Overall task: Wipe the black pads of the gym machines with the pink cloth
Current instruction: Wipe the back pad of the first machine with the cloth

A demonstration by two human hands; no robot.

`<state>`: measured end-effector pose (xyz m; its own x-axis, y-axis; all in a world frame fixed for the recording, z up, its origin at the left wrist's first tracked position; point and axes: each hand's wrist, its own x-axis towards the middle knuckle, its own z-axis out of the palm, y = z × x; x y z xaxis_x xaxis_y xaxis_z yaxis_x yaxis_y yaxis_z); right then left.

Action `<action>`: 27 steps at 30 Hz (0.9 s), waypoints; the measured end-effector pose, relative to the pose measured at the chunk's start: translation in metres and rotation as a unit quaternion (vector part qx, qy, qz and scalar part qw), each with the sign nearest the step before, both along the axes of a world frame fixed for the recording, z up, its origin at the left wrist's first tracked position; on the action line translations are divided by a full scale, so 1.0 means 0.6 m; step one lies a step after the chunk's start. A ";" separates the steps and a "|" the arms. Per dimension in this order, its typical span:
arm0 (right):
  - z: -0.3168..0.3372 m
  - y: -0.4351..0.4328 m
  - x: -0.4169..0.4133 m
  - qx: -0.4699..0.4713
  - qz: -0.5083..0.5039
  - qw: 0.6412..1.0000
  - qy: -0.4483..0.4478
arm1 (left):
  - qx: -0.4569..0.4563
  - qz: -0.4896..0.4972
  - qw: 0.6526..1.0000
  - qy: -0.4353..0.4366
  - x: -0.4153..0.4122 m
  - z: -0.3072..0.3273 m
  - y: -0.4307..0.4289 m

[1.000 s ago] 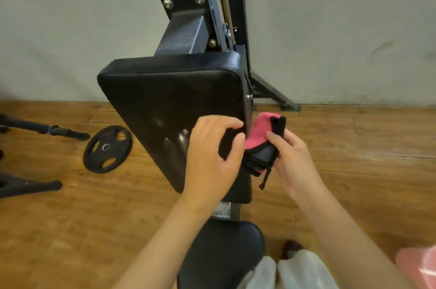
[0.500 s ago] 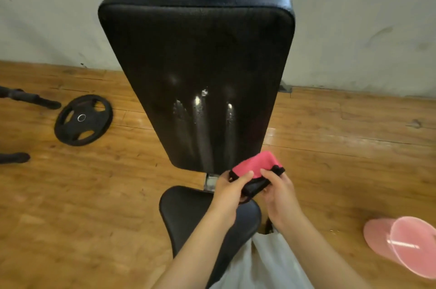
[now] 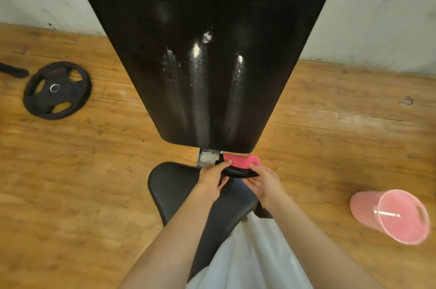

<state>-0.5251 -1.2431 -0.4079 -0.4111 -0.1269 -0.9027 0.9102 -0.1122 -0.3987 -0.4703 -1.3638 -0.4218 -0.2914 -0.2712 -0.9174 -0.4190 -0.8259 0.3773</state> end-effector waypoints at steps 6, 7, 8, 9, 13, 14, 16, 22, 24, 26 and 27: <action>-0.051 -0.012 -0.001 -0.023 -0.030 0.999 -0.005 | 0.102 0.121 0.987 0.007 -0.003 -0.056 0.004; -0.059 -0.014 -0.004 -0.031 -0.039 0.999 -0.003 | 0.115 0.139 0.983 0.023 -0.005 -0.066 0.005; -0.066 -0.015 -0.007 -0.039 -0.048 0.998 -0.001 | 0.124 0.152 0.980 0.041 -0.005 -0.074 0.004; -0.072 -0.017 -0.010 -0.048 -0.056 0.997 0.000 | 0.126 0.152 0.979 0.056 -0.005 -0.081 0.004; -0.089 -0.022 -0.009 -0.093 -0.079 0.992 -0.012 | 0.113 0.114 0.982 0.103 0.001 -0.101 -0.001; -0.093 -0.021 -0.006 -0.097 -0.085 0.991 -0.018 | 0.107 0.098 0.983 0.112 0.006 -0.102 -0.001; -0.101 -0.022 0.000 -0.089 -0.086 0.992 -0.024 | 0.075 0.028 0.991 0.111 0.017 -0.101 -0.004; -0.101 -0.038 -0.010 -0.050 -0.006 0.999 0.002 | 0.081 -0.108 0.981 0.142 0.035 -0.094 -0.025; -0.103 -0.041 -0.014 -0.059 -0.014 0.998 -0.004 | 0.075 -0.121 0.979 0.148 0.031 -0.095 -0.027; -0.105 -0.040 -0.012 -0.066 -0.025 0.997 -0.020 | 0.052 -0.122 0.983 0.124 0.026 -0.100 -0.024; -0.107 -0.038 -0.009 -0.065 -0.028 0.997 -0.029 | 0.041 -0.118 0.986 0.111 0.024 -0.101 -0.021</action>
